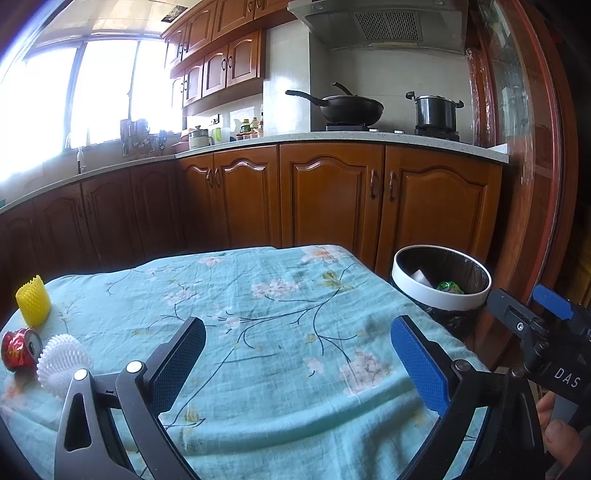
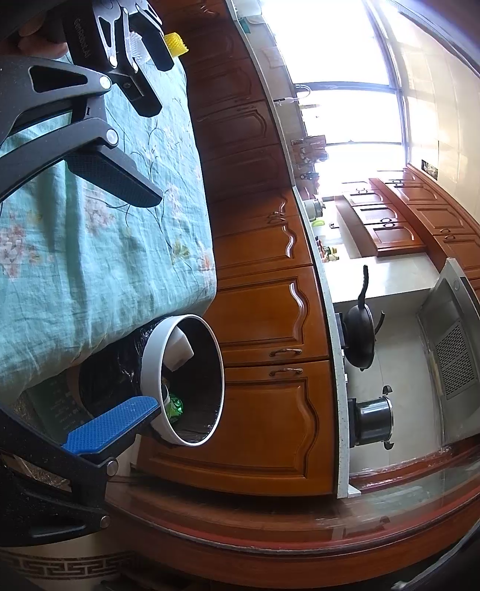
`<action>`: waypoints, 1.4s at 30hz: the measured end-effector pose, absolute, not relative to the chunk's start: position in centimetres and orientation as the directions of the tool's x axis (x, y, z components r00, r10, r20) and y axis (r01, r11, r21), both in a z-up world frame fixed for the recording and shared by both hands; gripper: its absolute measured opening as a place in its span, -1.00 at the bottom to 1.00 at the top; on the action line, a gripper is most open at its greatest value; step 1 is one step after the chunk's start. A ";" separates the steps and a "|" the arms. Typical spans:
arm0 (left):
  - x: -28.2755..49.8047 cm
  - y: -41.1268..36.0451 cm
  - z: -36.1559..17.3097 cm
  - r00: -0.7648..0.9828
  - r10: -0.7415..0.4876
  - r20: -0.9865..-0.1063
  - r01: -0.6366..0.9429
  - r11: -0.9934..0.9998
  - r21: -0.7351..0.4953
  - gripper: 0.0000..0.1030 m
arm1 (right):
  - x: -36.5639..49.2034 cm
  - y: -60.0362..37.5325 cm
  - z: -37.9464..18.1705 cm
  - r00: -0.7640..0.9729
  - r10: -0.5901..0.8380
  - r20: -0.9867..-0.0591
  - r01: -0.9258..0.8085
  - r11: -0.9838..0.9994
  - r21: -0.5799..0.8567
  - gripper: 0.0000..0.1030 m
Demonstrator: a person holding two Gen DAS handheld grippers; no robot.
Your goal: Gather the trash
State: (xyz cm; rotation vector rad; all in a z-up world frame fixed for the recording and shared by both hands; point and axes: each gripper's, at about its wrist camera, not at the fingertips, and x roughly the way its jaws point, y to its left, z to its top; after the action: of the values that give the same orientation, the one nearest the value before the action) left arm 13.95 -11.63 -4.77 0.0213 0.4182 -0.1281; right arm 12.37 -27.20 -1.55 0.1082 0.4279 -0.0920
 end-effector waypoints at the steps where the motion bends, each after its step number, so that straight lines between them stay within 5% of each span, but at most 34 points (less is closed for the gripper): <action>1: 14.0 -11.7 -4.8 0.906 -0.120 -0.406 0.129 0.992 -0.004 0.96 | 12.4 -27.2 -1.6 0.906 -0.065 -0.418 0.111 0.990 0.085 1.00; 42: 14.2 -11.9 -4.6 0.902 -0.131 -0.412 0.144 0.990 0.000 0.97 | 12.6 -27.1 -1.2 0.908 -0.055 -0.416 0.105 0.989 0.099 1.00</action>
State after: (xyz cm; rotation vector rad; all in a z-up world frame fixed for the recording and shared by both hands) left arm 14.17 -11.92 -4.63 0.0308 0.4234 -0.1421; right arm 12.62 -27.07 -1.17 0.1208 0.4255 -0.0829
